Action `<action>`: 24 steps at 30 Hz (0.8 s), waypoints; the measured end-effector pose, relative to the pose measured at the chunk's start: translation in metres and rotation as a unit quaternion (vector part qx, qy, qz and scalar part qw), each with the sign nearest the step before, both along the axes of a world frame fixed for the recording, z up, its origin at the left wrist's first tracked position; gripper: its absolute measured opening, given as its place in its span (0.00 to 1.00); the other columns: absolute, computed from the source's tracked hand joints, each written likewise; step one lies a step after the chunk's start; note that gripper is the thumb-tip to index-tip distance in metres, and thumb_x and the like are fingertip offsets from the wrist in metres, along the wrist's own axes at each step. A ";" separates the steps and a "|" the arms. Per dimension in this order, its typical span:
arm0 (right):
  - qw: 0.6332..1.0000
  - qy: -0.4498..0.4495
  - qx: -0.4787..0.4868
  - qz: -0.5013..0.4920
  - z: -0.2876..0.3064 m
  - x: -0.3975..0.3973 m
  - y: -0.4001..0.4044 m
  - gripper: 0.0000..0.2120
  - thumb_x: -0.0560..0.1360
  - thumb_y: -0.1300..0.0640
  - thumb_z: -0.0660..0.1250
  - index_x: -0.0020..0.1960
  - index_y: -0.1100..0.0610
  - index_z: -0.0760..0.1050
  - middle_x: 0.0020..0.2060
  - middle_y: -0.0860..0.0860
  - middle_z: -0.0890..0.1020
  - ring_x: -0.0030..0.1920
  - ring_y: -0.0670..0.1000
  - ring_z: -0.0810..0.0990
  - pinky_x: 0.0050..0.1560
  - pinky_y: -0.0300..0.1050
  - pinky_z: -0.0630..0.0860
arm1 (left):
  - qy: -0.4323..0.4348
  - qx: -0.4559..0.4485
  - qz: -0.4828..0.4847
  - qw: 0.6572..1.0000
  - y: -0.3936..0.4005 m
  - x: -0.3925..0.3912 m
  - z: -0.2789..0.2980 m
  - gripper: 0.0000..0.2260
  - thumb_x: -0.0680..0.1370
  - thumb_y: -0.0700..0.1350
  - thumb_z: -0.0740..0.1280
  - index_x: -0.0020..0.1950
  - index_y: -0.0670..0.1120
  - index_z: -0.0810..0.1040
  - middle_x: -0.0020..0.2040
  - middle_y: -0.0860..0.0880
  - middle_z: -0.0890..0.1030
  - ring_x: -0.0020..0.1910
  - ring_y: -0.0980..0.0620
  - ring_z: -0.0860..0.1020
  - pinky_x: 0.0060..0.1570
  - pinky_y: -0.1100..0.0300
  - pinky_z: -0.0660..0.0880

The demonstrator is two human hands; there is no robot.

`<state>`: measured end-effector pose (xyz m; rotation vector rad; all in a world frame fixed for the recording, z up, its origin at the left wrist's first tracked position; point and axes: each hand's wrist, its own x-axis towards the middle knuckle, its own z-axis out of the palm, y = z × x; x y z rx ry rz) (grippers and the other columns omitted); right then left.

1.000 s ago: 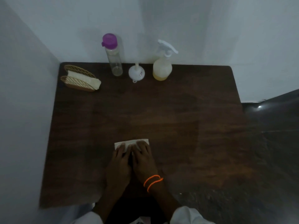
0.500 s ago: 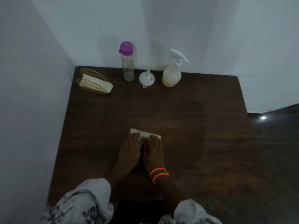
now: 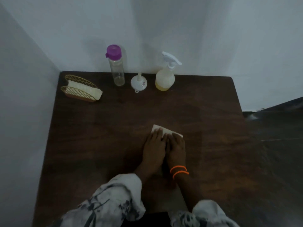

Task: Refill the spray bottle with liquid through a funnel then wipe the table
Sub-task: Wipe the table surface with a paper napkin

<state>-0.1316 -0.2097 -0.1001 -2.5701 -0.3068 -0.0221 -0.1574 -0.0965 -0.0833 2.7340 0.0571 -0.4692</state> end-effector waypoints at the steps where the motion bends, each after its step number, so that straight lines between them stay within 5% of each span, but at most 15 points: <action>1: 1.000 0.009 0.002 -0.004 -0.001 0.016 0.003 0.16 0.76 0.57 0.61 0.56 0.62 0.82 0.56 0.61 0.82 0.60 0.58 0.74 0.65 0.49 0.69 | 0.002 0.002 0.000 1.000 0.003 0.016 0.002 0.39 0.74 0.51 0.35 0.81 0.45 0.65 0.83 0.41 0.59 0.83 0.42 0.57 0.81 0.46 0.52; 5: 0.999 0.040 0.012 -0.022 -0.002 0.075 0.020 0.12 0.75 0.61 0.66 0.56 0.62 0.82 0.56 0.63 0.81 0.59 0.63 0.76 0.64 0.56 0.74 | -0.003 0.000 0.007 1.000 0.020 0.080 0.004 0.39 0.75 0.51 0.34 0.82 0.45 0.64 0.83 0.41 0.58 0.83 0.42 0.55 0.81 0.47 0.51; 8: 0.997 0.067 0.015 -0.034 -0.001 0.109 0.039 0.10 0.76 0.62 0.67 0.55 0.62 0.83 0.58 0.64 0.80 0.62 0.65 0.75 0.67 0.51 0.69 | -0.007 -0.009 0.018 1.000 0.037 0.115 0.003 0.23 0.86 0.47 0.48 0.80 0.45 0.66 0.83 0.42 0.58 0.83 0.43 0.55 0.81 0.48 0.51; 12: 0.996 0.081 0.021 -0.018 0.005 0.125 0.072 0.12 0.78 0.62 0.65 0.58 0.62 0.81 0.60 0.64 0.78 0.64 0.64 0.72 0.67 0.50 0.66 | -0.037 -0.010 0.031 0.999 0.070 0.133 0.002 0.20 0.86 0.46 0.55 0.77 0.45 0.72 0.82 0.43 0.63 0.82 0.45 0.59 0.80 0.49 0.53; 24: 0.986 0.123 0.026 0.113 0.006 0.055 0.157 0.17 0.74 0.56 0.61 0.57 0.59 0.82 0.60 0.64 0.79 0.63 0.64 0.75 0.68 0.52 0.68 | -0.015 -0.077 0.137 0.987 0.172 0.029 -0.005 0.24 0.83 0.49 0.57 0.78 0.43 0.71 0.81 0.39 0.62 0.82 0.40 0.59 0.81 0.46 0.53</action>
